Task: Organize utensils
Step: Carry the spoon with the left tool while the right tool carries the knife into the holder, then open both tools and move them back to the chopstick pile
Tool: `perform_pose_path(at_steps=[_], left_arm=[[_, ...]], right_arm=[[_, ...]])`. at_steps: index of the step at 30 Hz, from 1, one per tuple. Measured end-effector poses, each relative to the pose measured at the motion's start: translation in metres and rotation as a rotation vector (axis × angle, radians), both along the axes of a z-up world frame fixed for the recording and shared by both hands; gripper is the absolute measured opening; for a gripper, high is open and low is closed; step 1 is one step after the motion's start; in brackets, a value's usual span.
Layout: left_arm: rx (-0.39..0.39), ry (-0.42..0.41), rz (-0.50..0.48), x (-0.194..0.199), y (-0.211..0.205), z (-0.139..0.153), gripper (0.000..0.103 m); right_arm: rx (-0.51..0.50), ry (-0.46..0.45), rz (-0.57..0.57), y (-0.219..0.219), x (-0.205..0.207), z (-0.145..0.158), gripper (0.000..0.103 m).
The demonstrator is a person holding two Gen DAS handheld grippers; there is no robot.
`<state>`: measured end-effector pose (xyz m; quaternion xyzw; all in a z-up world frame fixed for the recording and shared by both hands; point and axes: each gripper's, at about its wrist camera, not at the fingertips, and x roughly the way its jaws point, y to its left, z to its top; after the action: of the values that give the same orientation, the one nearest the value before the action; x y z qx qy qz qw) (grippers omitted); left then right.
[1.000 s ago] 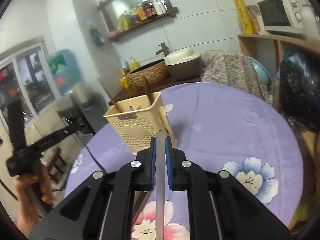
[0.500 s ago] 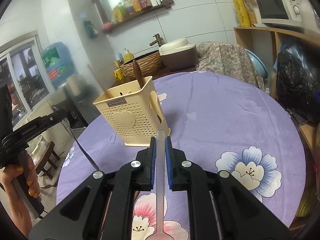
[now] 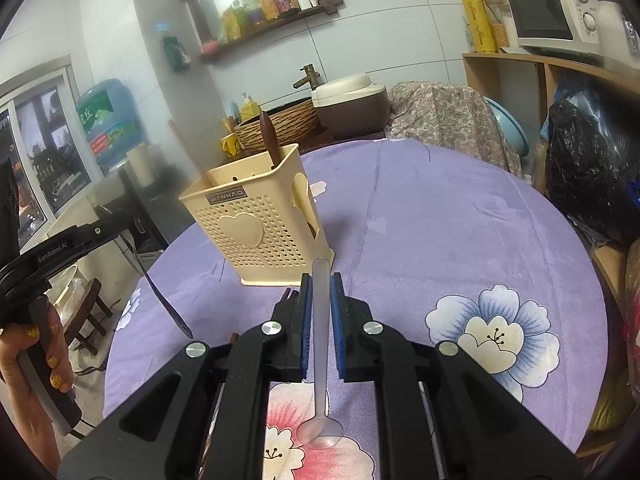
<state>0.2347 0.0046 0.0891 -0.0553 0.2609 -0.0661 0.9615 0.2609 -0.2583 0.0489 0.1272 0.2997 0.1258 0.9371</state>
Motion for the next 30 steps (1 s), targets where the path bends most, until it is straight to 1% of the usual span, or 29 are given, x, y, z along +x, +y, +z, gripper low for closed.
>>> perform_pose_path(at_steps=[4,8,10,11,12,13,15,17,19,21,23,26,28,30], left_arm=[[-0.006,-0.010,-0.009,-0.001,0.003,0.007,0.038],[-0.059,-0.026,-0.026,0.004,0.012,0.033,0.038],[-0.092,-0.044,-0.047,0.013,0.016,0.057,0.038],[-0.103,-0.053,-0.050,0.017,0.017,0.066,0.038],[-0.118,-0.073,-0.051,0.024,0.018,0.081,0.038],[-0.120,-0.097,-0.045,0.031,0.018,0.092,0.038],[-0.094,-0.143,-0.020,0.045,0.014,0.112,0.038],[-0.103,-0.153,-0.017,0.061,0.010,0.120,0.038],[-0.108,-0.164,0.000,0.082,0.005,0.125,0.038],[-0.093,-0.163,0.009,0.097,-0.002,0.121,0.038],[-0.072,-0.154,0.012,0.106,-0.006,0.113,0.038],[-0.043,-0.130,0.010,0.113,-0.012,0.091,0.038],[-0.029,-0.109,0.008,0.114,-0.012,0.074,0.038],[-0.034,-0.078,-0.005,0.112,-0.010,0.054,0.038]], right_arm=[[-0.031,-0.036,-0.003,0.003,-0.006,0.009,0.010],[-0.038,-0.091,0.017,0.007,-0.006,0.036,0.010],[-0.030,-0.120,0.034,0.012,0.000,0.057,0.010],[-0.024,-0.142,0.043,0.014,0.005,0.072,0.010],[-0.021,-0.170,0.047,0.018,0.010,0.088,0.010],[-0.020,-0.190,0.052,0.022,0.014,0.100,0.010],[-0.018,-0.245,0.051,0.031,0.028,0.129,0.010],[-0.020,-0.296,0.037,0.041,0.045,0.155,0.010],[-0.040,-0.339,0.019,0.051,0.061,0.170,0.010],[-0.073,-0.359,0.003,0.060,0.076,0.174,0.010],[-0.106,-0.370,-0.014,0.067,0.092,0.169,0.010],[-0.129,-0.355,-0.029,0.072,0.109,0.148,0.010],[-0.133,-0.328,-0.034,0.074,0.115,0.130,0.010],[-0.128,-0.282,-0.023,0.075,0.119,0.108,0.010]])
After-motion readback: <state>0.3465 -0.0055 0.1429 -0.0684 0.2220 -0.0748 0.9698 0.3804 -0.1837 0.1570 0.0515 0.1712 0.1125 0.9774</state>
